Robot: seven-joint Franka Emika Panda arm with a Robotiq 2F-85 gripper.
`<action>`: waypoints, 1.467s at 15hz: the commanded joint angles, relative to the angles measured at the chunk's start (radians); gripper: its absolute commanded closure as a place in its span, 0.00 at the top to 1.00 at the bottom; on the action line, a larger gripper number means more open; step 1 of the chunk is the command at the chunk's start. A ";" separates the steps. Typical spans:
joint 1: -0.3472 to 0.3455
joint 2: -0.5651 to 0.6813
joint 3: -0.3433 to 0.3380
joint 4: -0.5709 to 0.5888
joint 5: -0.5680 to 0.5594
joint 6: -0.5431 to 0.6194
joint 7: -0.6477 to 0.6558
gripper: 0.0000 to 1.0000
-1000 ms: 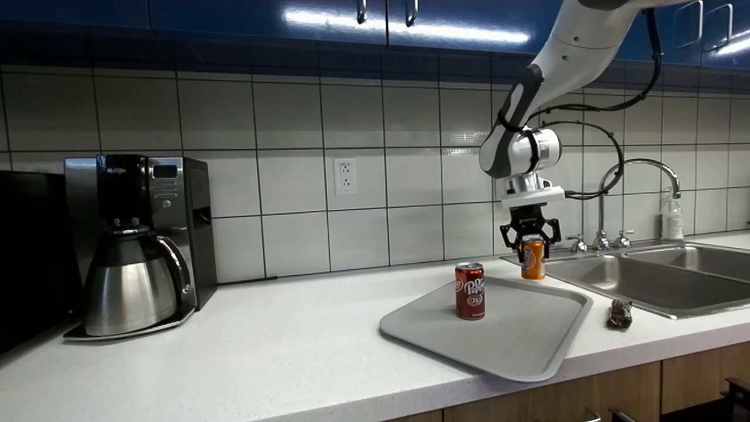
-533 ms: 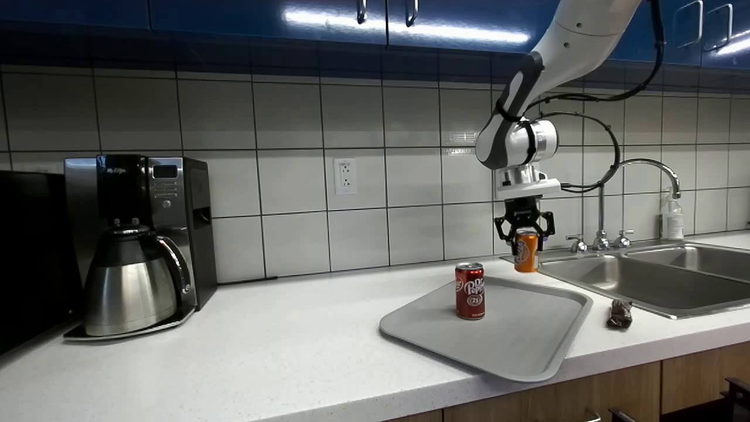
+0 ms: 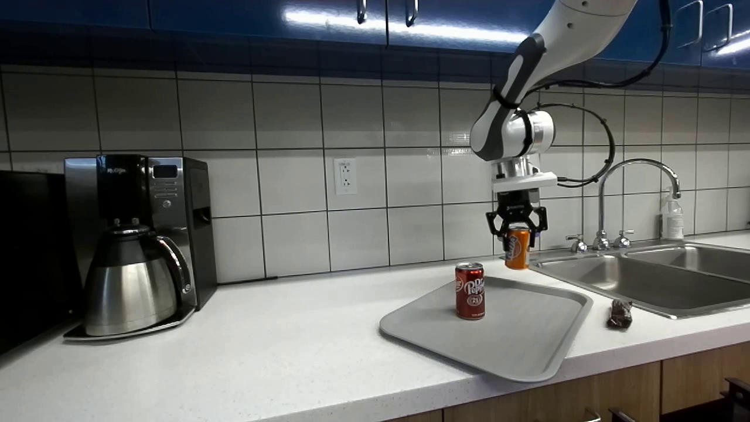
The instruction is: Put both cans on the grey tray
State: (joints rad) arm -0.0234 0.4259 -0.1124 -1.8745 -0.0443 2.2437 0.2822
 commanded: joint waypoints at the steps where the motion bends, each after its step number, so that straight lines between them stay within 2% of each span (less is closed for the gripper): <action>1: 0.002 -0.078 0.018 -0.080 0.007 0.024 -0.042 0.41; 14: 0.042 -0.112 0.043 -0.194 -0.020 0.049 -0.098 0.41; 22: 0.064 -0.121 0.039 -0.239 -0.078 0.076 -0.092 0.41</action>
State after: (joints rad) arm 0.0379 0.3548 -0.0749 -2.0643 -0.0880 2.3002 0.1992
